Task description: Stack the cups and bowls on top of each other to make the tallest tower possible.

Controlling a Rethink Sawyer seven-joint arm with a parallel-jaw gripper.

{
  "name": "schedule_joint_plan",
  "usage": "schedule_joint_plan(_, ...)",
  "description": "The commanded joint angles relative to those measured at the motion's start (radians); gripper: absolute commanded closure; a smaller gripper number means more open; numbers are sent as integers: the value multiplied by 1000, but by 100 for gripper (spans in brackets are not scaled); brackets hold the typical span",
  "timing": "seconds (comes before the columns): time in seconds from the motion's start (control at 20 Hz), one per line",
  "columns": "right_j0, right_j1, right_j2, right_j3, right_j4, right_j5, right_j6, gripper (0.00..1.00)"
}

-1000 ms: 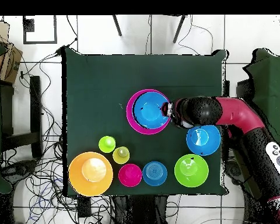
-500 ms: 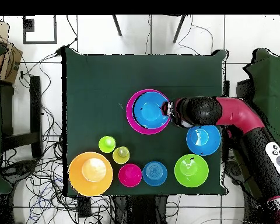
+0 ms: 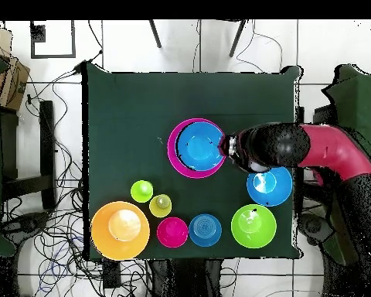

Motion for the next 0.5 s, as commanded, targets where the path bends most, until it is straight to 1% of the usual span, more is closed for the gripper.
schedule_joint_plan(0.05,43,-153,23,14,49,212,-178,0)
schedule_joint_plan(0.25,49,-164,22,13,62,234,-168,0)
schedule_joint_plan(0.3,52,-175,22,29,69,227,-151,0)
schedule_joint_plan(0.5,79,-278,19,195,134,94,16,0)
